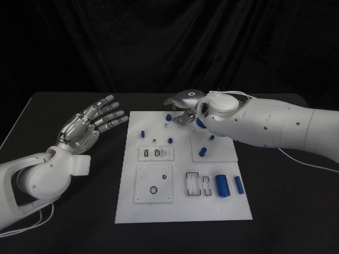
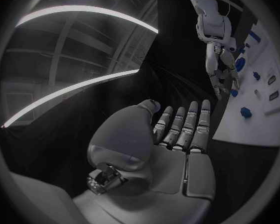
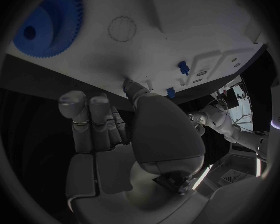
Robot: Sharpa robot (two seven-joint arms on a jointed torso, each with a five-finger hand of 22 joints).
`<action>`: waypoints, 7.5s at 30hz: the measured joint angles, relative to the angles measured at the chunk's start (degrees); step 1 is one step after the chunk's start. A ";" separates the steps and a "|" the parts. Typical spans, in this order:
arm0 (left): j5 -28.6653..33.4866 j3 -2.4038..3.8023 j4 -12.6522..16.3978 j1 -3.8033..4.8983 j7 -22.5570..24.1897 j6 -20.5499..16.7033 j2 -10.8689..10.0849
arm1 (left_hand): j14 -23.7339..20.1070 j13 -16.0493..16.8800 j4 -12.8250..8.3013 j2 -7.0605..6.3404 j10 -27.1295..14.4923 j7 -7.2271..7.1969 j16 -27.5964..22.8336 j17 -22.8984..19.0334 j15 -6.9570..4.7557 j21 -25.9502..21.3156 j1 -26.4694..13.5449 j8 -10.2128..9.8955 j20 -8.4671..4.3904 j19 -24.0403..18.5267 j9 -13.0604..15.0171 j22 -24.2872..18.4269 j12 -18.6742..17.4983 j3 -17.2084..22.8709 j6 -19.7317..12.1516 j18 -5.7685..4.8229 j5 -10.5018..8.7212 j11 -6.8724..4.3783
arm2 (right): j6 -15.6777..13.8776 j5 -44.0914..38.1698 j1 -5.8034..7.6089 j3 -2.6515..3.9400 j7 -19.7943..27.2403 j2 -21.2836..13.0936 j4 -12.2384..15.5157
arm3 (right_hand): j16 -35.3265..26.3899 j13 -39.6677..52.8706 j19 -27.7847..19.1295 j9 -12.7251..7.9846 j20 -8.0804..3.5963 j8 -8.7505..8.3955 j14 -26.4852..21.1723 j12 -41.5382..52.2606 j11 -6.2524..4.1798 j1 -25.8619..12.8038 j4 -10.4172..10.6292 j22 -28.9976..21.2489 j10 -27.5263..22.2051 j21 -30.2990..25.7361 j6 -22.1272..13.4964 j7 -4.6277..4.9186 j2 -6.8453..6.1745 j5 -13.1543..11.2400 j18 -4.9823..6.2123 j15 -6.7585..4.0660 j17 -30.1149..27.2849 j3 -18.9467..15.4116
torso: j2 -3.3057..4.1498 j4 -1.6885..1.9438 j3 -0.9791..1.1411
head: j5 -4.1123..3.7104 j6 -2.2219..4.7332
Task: Assemble the parts on the task board
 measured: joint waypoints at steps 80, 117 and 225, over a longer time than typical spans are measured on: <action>0.64 0.00 -0.84 0.00 0.03 1.49 0.66 | -0.41 0.00 0.00 0.23 -0.04 0.41 0.44 -0.08 0.41 0.00 -0.23 0.22 0.21 -0.21 0.07 0.01 0.44 0.95 0.41 0.01 0.00 0.39 | 1.27 1.89 0.46 -0.59 -2.10 -19.22 13.74 | 17.98 69.13 9.74 -0.46 -4.82 1.45 10.98 72.96 -7.37 -2.43 3.83 20.14 41.58 11.96 17.39 -1.87 3.13 4.88 -3.63 -5.22 33.33 -3.67 | -0.15 -0.32 -0.09 | -0.34 0.20; 0.66 0.00 -1.44 0.00 0.03 2.19 0.71 | -0.41 0.00 0.00 0.23 -0.04 0.62 0.67 -0.13 0.41 0.00 -0.23 0.22 0.00 -0.41 0.06 0.02 0.44 1.27 0.20 -0.91 -0.54 0.38 | -9.15 1.74 0.83 -0.55 4.78 -17.60 18.42 | 17.53 69.11 10.77 -4.41 -4.83 5.59 10.98 72.74 -7.36 1.71 -1.97 20.13 41.58 11.89 26.75 0.93 4.46 7.32 -3.63 -5.21 33.32 -1.67 | -0.16 -0.39 -0.09 | 0.31 0.27; 0.68 0.01 -2.62 -0.02 -0.09 3.91 1.13 | -1.03 0.00 -0.31 0.45 -0.24 0.62 1.11 -0.21 0.62 0.00 -0.44 0.22 0.01 -0.40 0.05 0.02 0.66 2.22 0.20 -0.89 -0.95 0.58 | -3.27 1.64 -0.22 -0.45 2.33 -12.77 13.94 | 13.31 69.11 6.16 6.41 -3.91 4.82 10.97 67.64 -5.94 -2.77 1.08 20.12 33.20 2.74 26.32 -0.31 2.98 2.44 -2.69 -4.80 33.31 0.51 | -0.20 -0.54 -0.04 | -0.71 -0.26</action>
